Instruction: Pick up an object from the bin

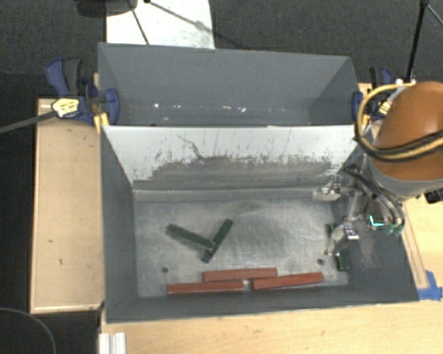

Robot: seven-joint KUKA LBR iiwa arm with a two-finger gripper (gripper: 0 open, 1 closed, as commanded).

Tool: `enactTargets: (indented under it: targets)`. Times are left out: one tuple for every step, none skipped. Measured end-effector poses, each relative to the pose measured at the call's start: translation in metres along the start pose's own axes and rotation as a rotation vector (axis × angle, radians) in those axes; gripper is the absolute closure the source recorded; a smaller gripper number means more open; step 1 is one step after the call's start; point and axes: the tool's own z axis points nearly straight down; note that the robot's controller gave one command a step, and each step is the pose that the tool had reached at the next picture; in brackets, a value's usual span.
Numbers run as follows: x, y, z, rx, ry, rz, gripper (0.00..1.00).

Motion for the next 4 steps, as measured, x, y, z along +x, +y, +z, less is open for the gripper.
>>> enactTargets:
  targets:
    - [-0.002,0.0,-0.004,0.001,-0.008,-0.002,0.0]
    - [0.008,-0.012,0.048,0.002,-0.014,-0.001,0.0]
    - [0.03,-0.02,0.134,-0.002,0.015,0.099,1.0]
    - [0.03,-0.02,0.134,-0.002,0.015,0.098,1.0]
